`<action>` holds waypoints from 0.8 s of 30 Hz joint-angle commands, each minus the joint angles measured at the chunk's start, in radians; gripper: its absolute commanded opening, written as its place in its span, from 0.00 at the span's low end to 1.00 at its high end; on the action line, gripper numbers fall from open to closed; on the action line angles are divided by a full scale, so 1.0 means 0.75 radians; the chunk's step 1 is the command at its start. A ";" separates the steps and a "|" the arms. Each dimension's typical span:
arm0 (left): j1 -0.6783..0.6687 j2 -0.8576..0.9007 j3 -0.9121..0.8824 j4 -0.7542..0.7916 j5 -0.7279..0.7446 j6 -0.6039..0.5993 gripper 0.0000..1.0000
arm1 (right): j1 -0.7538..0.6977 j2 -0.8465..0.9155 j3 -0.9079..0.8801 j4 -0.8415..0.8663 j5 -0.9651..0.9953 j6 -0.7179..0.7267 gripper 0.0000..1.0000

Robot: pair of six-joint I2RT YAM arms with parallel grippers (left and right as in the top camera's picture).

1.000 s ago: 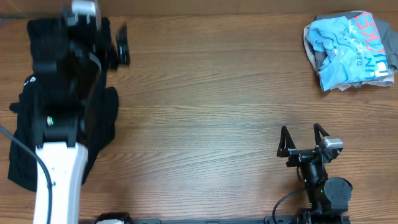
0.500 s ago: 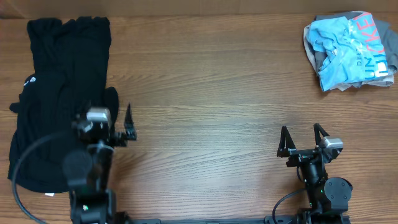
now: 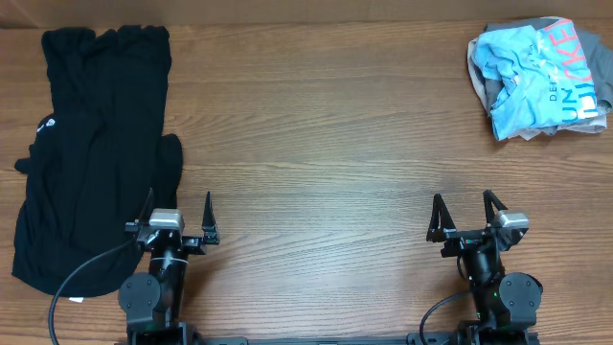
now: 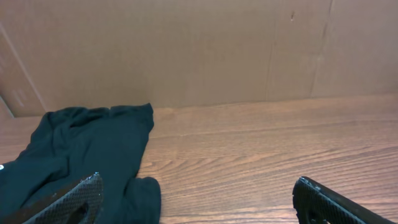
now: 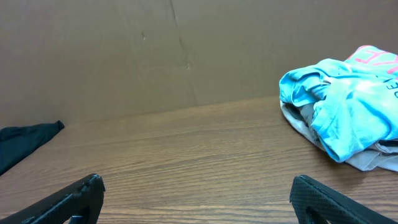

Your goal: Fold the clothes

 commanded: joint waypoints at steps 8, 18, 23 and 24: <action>-0.031 -0.149 -0.011 -0.270 -0.029 -0.006 1.00 | -0.006 -0.014 -0.014 0.005 -0.002 -0.001 1.00; -0.074 -0.256 -0.011 -0.348 -0.071 0.013 1.00 | -0.006 -0.014 -0.014 0.005 -0.002 -0.001 1.00; -0.076 -0.287 -0.011 -0.344 -0.068 0.014 1.00 | -0.006 -0.014 -0.014 0.005 -0.002 -0.001 1.00; -0.076 -0.287 -0.011 -0.344 -0.068 0.014 1.00 | -0.006 -0.014 -0.014 0.005 -0.002 -0.001 1.00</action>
